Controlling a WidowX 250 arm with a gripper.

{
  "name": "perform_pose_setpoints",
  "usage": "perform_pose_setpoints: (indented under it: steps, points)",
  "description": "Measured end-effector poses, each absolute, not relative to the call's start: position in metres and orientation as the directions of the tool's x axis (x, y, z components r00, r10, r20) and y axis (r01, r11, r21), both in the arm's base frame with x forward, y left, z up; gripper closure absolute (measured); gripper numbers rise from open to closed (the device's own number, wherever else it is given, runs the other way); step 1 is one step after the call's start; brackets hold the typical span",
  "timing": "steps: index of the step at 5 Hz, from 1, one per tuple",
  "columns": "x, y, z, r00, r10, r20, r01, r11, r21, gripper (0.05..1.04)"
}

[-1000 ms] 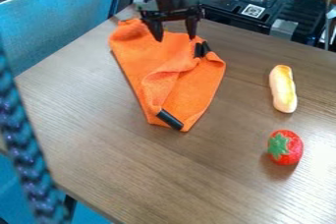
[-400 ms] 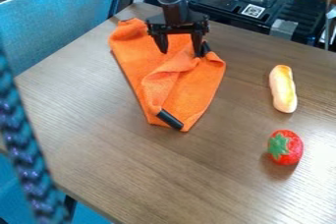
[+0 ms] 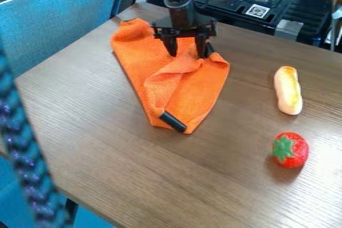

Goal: Unfold the cloth from top right to bottom left

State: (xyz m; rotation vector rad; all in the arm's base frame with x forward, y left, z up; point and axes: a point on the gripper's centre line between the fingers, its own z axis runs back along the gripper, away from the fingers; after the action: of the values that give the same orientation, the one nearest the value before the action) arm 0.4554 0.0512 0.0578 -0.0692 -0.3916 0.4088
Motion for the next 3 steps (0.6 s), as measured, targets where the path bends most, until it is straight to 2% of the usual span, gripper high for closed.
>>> perform_pose_setpoints:
  steps: [1,2,3]
  points:
    - [0.4555,0.0506,0.0545,0.848,0.395,0.353,-0.368,0.919,-0.144,0.642]
    - [0.4558,0.0495,0.0553,0.849,0.394,0.352,-0.363,0.919,-0.154,0.876]
    - [0.4556,0.0483,0.0553,0.854,0.389,0.346,-0.352,0.921,-0.168,1.009]
